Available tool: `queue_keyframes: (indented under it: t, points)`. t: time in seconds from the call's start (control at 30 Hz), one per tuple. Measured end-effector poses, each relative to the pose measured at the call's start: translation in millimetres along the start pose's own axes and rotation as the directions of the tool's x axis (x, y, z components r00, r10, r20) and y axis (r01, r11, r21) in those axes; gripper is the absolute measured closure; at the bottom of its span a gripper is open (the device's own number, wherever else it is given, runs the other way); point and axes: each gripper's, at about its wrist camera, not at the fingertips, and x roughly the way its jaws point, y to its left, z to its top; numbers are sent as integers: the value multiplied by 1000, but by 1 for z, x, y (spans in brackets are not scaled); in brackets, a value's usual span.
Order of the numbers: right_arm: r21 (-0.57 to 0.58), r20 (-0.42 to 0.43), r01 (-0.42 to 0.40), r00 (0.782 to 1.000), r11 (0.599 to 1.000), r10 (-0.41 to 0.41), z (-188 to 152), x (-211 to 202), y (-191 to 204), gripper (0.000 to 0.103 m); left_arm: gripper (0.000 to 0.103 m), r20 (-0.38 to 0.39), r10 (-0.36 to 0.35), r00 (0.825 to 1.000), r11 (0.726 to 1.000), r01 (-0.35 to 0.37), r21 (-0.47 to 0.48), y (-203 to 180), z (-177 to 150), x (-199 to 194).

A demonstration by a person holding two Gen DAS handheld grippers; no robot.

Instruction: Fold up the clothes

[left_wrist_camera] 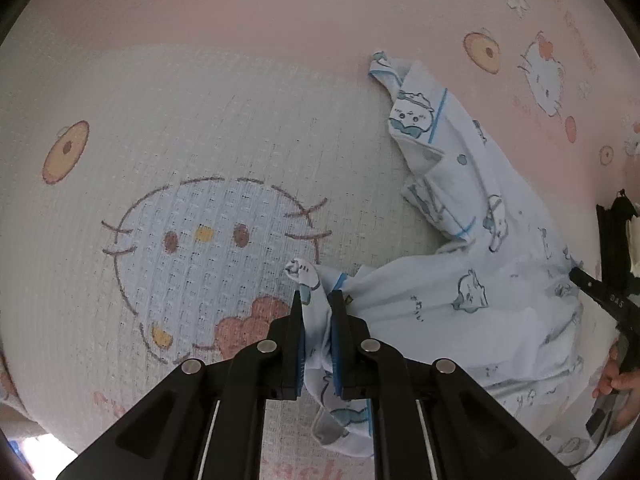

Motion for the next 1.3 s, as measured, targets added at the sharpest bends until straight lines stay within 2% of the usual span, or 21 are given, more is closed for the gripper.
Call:
queue_keyframes:
  t: [0.07,0.1,0.13,0.2,0.27,0.33,0.43,0.5,0.7,0.8,0.9,0.93,1.07,1.13,1.17,1.2,1.27,1.3]
  points:
    - [-25,-3,2,1000,1000,-2,1,0,5,85,95,32,-51,998,998,52,-21,6,-2,-6]
    - [-38,2,0,1000,999,0,1,-2,8,85,95,42,-95,995,993,98,-63,10,-1,-10]
    - [-56,6,-6,1000,998,6,1,-4,10,84,94,53,-139,989,984,144,-103,15,0,-14]
    - [-73,23,-11,1000,997,13,2,-10,12,76,94,79,-216,973,958,227,-175,25,2,-22]
    - [-75,46,-15,999,997,19,2,-16,12,45,93,104,-248,963,943,265,-203,30,5,-30]
    - [-40,73,-31,997,999,34,2,-22,6,36,93,116,-246,962,939,266,-219,29,11,-36]
    - [26,89,-97,992,995,94,2,-26,-3,36,93,115,-249,962,939,269,-214,24,21,-37]
    - [44,86,-108,991,993,104,2,-28,-10,36,93,97,-266,959,933,281,-222,23,30,-30]
    - [-30,0,-56,998,998,56,4,-2,10,36,93,27,-386,922,873,374,-314,43,30,-1]
    - [-51,-4,-68,998,996,68,2,0,17,36,93,26,-383,924,861,367,-353,46,42,-4]
    - [-57,4,-76,997,996,76,-3,-8,18,36,92,42,-409,912,840,394,-374,44,48,-10]
    - [-54,4,-76,997,996,77,-3,-8,17,36,92,48,-410,911,840,398,-368,42,50,-13]
    - [-33,-7,-73,997,997,73,-2,-7,17,36,92,35,-348,937,898,344,-275,22,69,-13]
    - [-26,-12,-68,998,997,68,-2,-5,16,36,89,13,-344,939,908,336,-251,15,75,-12]
    - [-22,-14,-65,998,998,65,-2,-5,16,36,78,12,-345,938,909,338,-244,13,75,-11]
    - [-19,-16,-63,998,998,62,-2,-4,15,36,57,11,-347,938,910,340,-236,11,75,-9]
    - [-17,-22,-65,998,998,65,-1,-3,17,36,32,21,-342,939,911,337,-236,11,74,-5]
    - [-19,-26,-67,997,998,67,-1,-2,18,36,32,16,-343,939,909,336,-245,14,71,-3]
